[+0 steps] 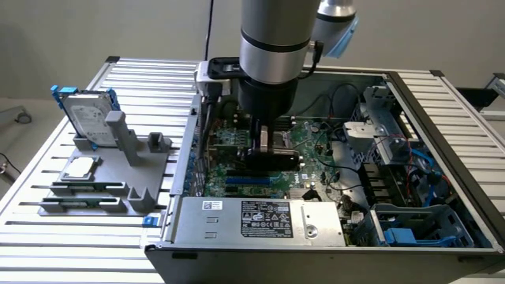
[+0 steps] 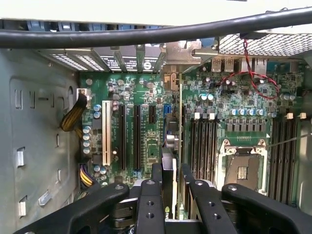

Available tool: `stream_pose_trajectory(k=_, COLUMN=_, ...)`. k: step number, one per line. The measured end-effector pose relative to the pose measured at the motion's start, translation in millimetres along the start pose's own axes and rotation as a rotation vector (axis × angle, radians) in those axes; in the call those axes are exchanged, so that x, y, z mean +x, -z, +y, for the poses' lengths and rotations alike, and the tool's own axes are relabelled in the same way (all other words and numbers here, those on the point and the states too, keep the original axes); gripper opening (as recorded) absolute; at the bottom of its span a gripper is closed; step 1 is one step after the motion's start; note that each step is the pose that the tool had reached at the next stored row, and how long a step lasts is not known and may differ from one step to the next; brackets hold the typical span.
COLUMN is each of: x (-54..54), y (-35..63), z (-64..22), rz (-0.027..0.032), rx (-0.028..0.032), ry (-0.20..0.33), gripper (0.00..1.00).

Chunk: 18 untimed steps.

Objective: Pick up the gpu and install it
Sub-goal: 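Insert the gpu into the slot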

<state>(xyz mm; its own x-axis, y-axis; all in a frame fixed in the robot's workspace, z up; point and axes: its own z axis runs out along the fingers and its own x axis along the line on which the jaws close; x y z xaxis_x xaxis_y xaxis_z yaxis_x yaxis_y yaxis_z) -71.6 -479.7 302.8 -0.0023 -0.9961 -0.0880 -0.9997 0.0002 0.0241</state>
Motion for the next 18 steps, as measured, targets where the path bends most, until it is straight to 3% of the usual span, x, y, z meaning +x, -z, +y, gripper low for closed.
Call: stream_pose_trajectory(k=18, x=1.5, y=-14.4, z=3.9, rz=-0.0005, rx=0.0017, ry=-0.019, gripper=0.26)
